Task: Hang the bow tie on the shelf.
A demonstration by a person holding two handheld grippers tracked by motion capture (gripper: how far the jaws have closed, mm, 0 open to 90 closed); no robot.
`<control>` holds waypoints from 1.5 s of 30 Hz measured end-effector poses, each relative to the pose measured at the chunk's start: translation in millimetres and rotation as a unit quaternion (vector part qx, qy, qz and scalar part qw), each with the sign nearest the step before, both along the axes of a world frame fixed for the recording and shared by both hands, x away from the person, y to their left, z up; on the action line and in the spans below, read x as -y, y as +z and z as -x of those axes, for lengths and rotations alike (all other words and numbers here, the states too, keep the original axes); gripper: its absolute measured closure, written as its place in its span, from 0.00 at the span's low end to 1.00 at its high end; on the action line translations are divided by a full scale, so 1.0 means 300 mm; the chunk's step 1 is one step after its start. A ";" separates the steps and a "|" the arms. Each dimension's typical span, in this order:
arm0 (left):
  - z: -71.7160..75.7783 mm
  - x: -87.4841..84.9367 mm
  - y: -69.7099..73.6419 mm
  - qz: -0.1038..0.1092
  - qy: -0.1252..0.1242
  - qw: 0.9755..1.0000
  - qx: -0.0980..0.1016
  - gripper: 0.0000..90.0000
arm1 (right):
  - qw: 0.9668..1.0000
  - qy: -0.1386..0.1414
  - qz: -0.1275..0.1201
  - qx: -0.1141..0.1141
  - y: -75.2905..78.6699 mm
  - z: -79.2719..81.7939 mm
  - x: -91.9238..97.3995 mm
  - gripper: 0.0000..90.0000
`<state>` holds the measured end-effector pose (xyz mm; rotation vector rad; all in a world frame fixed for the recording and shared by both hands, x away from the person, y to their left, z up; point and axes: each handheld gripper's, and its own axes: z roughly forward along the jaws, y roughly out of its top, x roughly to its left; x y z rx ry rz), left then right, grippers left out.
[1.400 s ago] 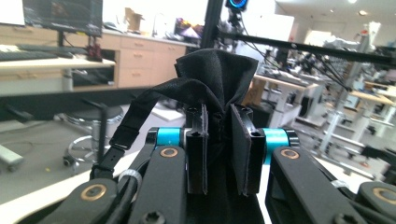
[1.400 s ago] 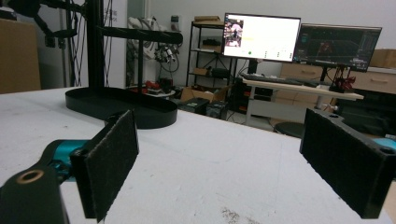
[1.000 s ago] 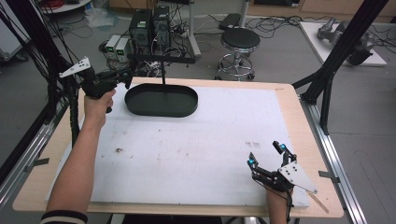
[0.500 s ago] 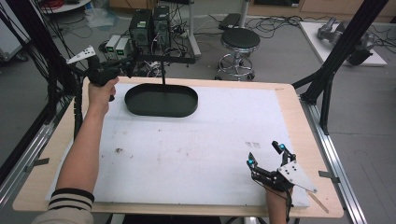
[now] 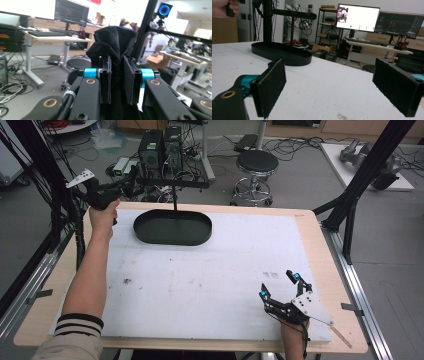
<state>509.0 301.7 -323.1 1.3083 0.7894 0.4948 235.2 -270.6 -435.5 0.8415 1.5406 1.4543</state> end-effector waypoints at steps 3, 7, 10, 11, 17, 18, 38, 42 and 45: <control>-0.006 -0.005 -0.013 -0.017 0.015 1.000 -0.009 0.85 | 1.000 -0.001 -0.002 0.002 0.002 0.003 0.000 0.12; -0.002 -0.013 -0.034 -0.032 0.031 0.999 -0.009 0.85 | 1.000 -0.003 -0.003 0.005 0.004 0.003 0.003 0.12; 0.005 -0.028 -0.059 -0.051 0.064 0.997 -0.014 0.80 | 1.000 -0.002 -0.001 0.005 0.003 0.003 0.002 0.12; 0.008 -0.032 -0.063 -0.056 0.074 0.996 -0.018 0.75 | 1.000 -0.002 0.000 0.006 0.003 0.002 0.001 0.12; 0.057 -0.051 -0.065 -0.087 0.139 0.986 -0.007 0.34 | 1.000 -0.003 -0.003 0.008 0.005 0.006 0.000 0.12; 0.070 -0.053 -0.062 -0.090 0.142 0.986 -0.004 0.28 | 1.000 -0.004 -0.003 0.009 0.005 0.006 0.000 0.12; 0.430 0.021 0.008 -0.081 0.120 0.986 0.081 0.20 | 0.999 -0.025 -0.009 0.019 0.010 0.027 0.018 0.12; 0.493 0.024 0.010 -0.079 0.138 0.983 0.086 0.20 | 0.999 -0.035 -0.016 0.017 0.013 0.031 0.021 0.12; 0.561 0.030 -0.002 -0.093 0.163 0.978 0.095 0.20 | 0.998 -0.053 -0.026 0.007 0.017 0.030 0.024 0.12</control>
